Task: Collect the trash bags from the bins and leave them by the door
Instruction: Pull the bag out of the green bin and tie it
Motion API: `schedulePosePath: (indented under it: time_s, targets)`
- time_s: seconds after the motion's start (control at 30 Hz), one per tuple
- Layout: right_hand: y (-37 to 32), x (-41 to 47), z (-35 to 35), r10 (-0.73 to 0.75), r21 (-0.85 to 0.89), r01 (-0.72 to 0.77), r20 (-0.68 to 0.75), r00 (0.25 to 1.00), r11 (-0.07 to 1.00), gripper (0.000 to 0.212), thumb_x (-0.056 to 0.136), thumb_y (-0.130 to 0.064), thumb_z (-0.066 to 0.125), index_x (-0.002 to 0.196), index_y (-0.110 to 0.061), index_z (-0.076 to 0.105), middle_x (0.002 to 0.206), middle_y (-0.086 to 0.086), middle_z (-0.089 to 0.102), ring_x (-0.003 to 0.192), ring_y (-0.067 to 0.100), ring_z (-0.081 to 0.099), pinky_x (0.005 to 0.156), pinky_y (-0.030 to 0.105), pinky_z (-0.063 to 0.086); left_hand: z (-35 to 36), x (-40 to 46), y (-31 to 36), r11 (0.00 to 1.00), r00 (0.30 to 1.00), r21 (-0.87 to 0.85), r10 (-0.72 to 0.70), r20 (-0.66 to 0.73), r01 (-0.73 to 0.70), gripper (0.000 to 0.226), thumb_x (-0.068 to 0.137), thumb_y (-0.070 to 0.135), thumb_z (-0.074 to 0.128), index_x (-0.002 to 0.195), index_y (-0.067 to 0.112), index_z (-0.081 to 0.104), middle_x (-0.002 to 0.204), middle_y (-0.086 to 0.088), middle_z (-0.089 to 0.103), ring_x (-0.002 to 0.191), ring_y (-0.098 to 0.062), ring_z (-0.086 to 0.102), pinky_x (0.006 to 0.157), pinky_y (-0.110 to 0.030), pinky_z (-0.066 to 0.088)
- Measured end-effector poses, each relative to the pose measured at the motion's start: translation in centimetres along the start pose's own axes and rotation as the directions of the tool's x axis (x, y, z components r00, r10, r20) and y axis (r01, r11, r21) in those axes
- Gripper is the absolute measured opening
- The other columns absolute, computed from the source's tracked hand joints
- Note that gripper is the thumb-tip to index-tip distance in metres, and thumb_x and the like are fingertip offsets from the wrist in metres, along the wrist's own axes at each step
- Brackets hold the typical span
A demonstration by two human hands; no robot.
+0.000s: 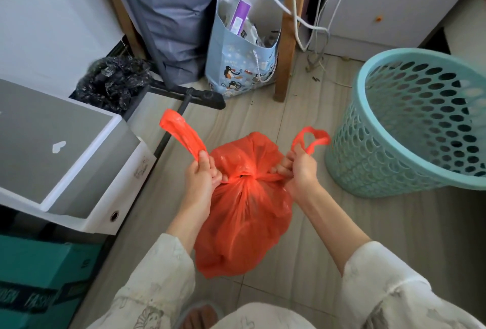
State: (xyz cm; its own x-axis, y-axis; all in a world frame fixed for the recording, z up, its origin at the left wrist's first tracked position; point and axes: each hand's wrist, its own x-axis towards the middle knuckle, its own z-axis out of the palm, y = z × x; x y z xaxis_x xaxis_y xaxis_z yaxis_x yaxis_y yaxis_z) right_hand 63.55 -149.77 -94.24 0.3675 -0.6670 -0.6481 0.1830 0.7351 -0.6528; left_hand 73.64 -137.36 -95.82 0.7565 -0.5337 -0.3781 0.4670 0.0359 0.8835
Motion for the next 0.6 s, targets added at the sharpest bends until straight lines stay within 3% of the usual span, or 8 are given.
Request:
schedulePosePath:
  time_s: [0.13, 0.2, 0.3, 0.4, 0.47, 0.53, 0.6]
  targets:
    - [0.3, -0.6, 0.0, -0.114, -0.32, 0.146, 0.117, 0.987, 0.936, 0.042, 0.098, -0.026, 0.038, 0.057, -0.018, 0.03, 0.032, -0.01, 0.025, 0.024, 0.005, 0.024, 0.041, 0.024, 0.035, -1.1, 0.1, 0.4, 0.99, 0.99, -0.065, -0.122, 0.071, 0.127, 0.035, 0.1, 0.029, 0.026, 0.069, 0.016, 0.037, 0.039, 0.01, 0.032, 0.039, -0.008, 0.041, 0.063, -0.029, 0.057]
    - [0.2, -0.8, 0.2, -0.112, -0.332, 0.163, 0.166, 0.98, 0.929, 0.032, 0.095, -0.015, 0.043, 0.064, -0.017, 0.037, 0.038, -0.009, 0.029, 0.028, 0.003, 0.026, 0.039, 0.022, 0.029, -1.3, 0.2, 1.1, 0.988, 0.981, -0.01, -0.149, 0.122, 0.152, 0.033, 0.099, 0.027, 0.029, 0.07, 0.015, 0.039, 0.05, 0.003, 0.039, 0.053, -0.014, 0.051, 0.073, -0.033, 0.055]
    - [0.1, -0.7, 1.2, -0.027, -0.224, 0.086, 0.252, 0.967, 0.971, 0.021, 0.091, -0.006, 0.037, 0.074, -0.018, 0.04, 0.052, -0.005, 0.025, 0.032, 0.002, 0.023, 0.037, 0.018, 0.021, -1.3, 0.7, 2.3, 0.958, 0.988, 0.278, -0.099, 0.116, 0.063, 0.03, 0.098, 0.022, 0.032, 0.072, 0.014, 0.044, 0.067, -0.004, 0.047, 0.065, -0.012, 0.053, 0.068, -0.022, 0.048]
    - [0.4, -0.3, 1.7, -0.063, -0.397, 0.17, 0.269, 0.961, 0.902, 0.022, 0.092, -0.002, 0.03, 0.079, -0.009, 0.046, 0.056, -0.003, 0.024, 0.03, 0.001, 0.024, 0.035, 0.015, 0.021, -1.6, 0.8, 4.1, 0.856, 0.986, 0.515, -0.05, 0.158, -0.04, 0.027, 0.097, 0.018, 0.039, 0.073, 0.013, 0.05, 0.068, -0.004, 0.049, 0.058, -0.01, 0.051, 0.056, -0.017, 0.045]
    - [0.7, -0.1, 1.4, -0.146, -0.624, 0.35, 0.355, 0.924, 0.699, 0.023, 0.093, -0.003, 0.033, 0.084, -0.005, 0.054, 0.05, -0.006, 0.028, 0.03, 0.001, 0.028, 0.038, 0.017, 0.025, -1.4, 0.3, 5.7, 0.879, 0.963, 0.474, -0.091, 0.252, -0.041, 0.021, 0.094, 0.013, 0.046, 0.075, 0.007, 0.054, 0.066, -0.007, 0.051, 0.059, -0.014, 0.051, 0.052, -0.017, 0.048]
    - [0.8, -0.4, 1.3, -0.174, -0.76, 0.518, 0.492, 0.853, 0.393, 0.03, 0.092, -0.005, 0.041, 0.066, -0.013, 0.052, 0.048, -0.006, 0.033, 0.037, 0.002, 0.034, 0.048, 0.024, 0.029, -0.7, -0.4, 7.2, 0.92, 0.925, 0.39, -0.112, 0.363, -0.041, 0.014, 0.089, 0.008, 0.053, 0.076, 0.003, 0.057, 0.063, -0.008, 0.057, 0.056, -0.014, 0.056, 0.05, -0.018, 0.05]
    - [1.0, -1.0, 1.5, -0.119, -0.788, 0.605, 0.594, 0.796, 0.113, 0.038, 0.088, -0.003, 0.044, 0.054, -0.019, 0.044, 0.051, -0.004, 0.041, 0.052, 0.013, 0.043, 0.059, 0.029, 0.029, 0.2, -0.7, 8.1, 0.923, 0.907, 0.379, -0.104, 0.407, -0.065, 0.012, 0.086, 0.007, 0.056, 0.076, 0.002, 0.059, 0.06, -0.007, 0.062, 0.053, -0.012, 0.06, 0.051, -0.018, 0.051]
